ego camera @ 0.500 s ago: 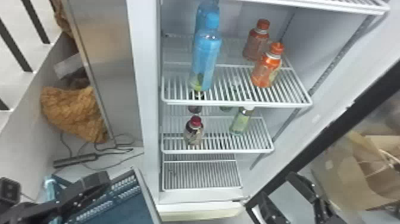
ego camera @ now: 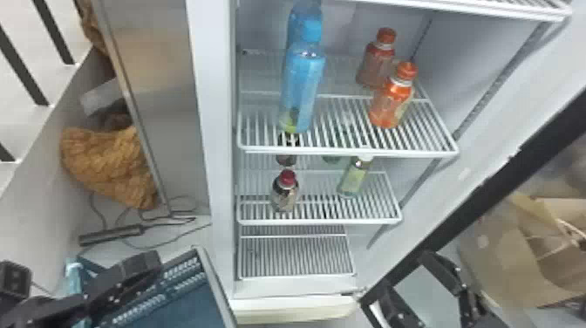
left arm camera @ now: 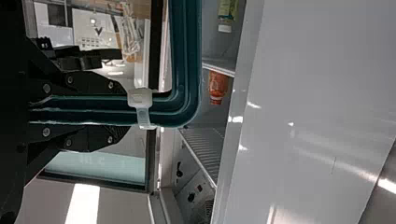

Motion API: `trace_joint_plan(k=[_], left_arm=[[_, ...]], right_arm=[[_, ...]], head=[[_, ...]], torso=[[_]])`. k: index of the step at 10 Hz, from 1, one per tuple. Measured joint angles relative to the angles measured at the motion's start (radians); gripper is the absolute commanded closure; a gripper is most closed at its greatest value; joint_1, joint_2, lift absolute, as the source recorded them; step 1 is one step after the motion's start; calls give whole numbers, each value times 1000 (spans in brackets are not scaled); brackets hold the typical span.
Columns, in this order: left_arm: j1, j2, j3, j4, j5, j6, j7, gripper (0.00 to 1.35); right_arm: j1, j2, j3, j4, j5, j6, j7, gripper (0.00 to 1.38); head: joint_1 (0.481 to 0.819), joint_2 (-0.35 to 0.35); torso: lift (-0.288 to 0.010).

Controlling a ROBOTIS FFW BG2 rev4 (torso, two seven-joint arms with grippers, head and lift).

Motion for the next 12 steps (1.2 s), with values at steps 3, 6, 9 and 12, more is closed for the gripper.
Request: trace_joint_plan(k=[3,6,9,12], left_arm=[[1,-1,2,0,3,0,0,1199],[6,-2,1,0,5,0,0,1199],[5,-1,1,0,3,0,0,1199],[0,2,1,0,-1,0,0,1199]], right_arm=[[-9,-5,13,0,-6,0,0,163],[-20,-7,21,-20,-17,15,0,162],[-35,-8,40,-49,-21,34,0,159],[-35,-12,48,-117,-14,54,0,157]], head=[[695,-151],[695,-139],[695,-107],[695,-76]], torso=[[-10],[-10],[-10],[-10]])
